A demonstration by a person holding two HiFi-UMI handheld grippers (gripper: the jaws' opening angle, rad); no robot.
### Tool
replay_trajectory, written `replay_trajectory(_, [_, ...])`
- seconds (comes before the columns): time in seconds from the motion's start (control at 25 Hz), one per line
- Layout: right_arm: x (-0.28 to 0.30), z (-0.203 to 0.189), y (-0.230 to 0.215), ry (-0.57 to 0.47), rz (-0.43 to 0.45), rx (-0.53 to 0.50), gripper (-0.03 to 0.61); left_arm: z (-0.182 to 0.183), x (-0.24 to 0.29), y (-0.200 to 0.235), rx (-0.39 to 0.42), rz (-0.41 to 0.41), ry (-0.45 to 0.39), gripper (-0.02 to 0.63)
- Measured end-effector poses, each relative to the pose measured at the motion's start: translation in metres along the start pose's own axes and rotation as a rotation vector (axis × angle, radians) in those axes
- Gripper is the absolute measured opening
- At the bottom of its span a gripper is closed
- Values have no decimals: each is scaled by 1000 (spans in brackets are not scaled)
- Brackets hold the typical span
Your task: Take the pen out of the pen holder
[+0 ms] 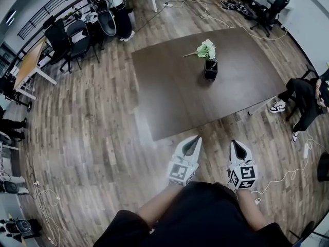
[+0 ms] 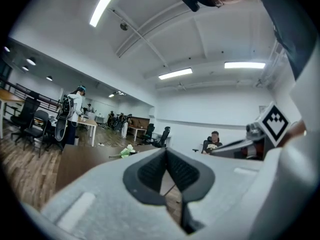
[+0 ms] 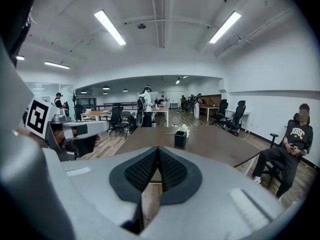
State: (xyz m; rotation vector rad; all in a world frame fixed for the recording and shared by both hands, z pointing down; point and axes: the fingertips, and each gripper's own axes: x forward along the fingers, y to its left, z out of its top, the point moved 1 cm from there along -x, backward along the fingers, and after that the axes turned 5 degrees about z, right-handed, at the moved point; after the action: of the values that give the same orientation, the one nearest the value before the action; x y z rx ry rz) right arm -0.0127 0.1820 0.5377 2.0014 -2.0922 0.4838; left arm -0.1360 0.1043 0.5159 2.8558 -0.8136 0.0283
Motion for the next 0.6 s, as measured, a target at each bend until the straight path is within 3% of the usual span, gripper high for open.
replay_trajectory(0.32, [46,10,-8,10,-3,13,3,10,27,45,17,21,2,3])
replay_trajectory(0.6, [74,28,-22,-7,8,-67,3,13,51,52,54,24,0,3])
